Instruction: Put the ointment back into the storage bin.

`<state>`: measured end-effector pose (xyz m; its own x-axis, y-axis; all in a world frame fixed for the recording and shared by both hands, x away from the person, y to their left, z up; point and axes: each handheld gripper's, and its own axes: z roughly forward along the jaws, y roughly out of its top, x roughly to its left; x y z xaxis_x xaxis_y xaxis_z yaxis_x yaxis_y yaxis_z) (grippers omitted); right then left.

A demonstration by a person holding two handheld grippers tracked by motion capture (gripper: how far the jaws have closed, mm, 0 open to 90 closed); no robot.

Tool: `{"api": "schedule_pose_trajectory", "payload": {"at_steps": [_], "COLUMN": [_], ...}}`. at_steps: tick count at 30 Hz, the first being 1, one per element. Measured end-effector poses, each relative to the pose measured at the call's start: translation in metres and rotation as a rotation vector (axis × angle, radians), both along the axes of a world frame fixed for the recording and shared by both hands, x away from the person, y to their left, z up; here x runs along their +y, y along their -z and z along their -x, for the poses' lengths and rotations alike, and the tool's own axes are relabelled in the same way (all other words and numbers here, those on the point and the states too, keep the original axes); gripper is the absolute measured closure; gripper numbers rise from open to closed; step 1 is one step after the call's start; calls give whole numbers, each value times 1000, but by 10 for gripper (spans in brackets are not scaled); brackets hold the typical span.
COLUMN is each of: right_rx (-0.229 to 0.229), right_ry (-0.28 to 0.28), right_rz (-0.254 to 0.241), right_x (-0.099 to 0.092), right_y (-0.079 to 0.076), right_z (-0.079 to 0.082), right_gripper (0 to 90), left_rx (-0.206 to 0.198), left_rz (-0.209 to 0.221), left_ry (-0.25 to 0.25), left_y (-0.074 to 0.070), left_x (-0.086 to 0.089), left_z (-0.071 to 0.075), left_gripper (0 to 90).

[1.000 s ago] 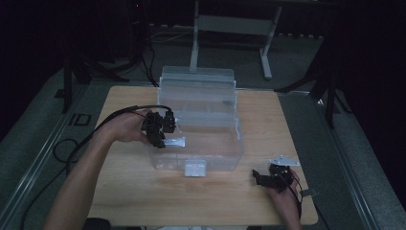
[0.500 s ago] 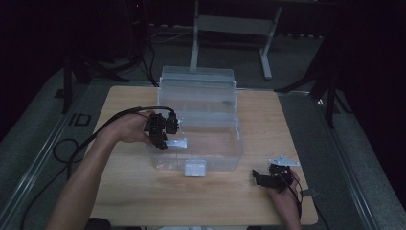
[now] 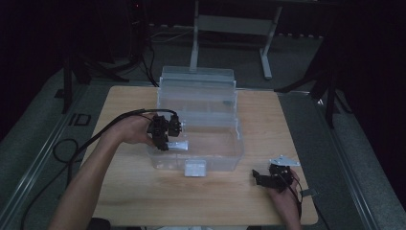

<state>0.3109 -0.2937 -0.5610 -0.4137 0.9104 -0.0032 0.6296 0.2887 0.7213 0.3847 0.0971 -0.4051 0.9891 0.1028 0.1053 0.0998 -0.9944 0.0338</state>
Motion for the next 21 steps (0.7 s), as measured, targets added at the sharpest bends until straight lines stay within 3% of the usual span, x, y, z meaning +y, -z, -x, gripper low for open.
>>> {"api": "schedule_pose_trajectory", "payload": {"at_steps": [2,3,6,13,21], "right_rx": [0,0,1,2,1], "right_ry": [0,-1,-2,-2,-3], "right_rz": [0,0,0,-1,-1], "right_x": [0,0,0,0,0], "right_y": [0,0,0,0,0], "right_z": [0,0,0,0,0], "right_gripper": [129,129,129,129,129], "left_rx": [-17,-26,-49,-105,-148], "left_rz": [-1,-1,8,21,8], "left_ry": [-8,-34,-42,-91,-137], "left_y": [0,0,-5,-19,-23], "left_x": [0,1,5,20,35], "left_z": [-2,-4,-3,2,8], "left_gripper": [669,578,530,470,442]}}
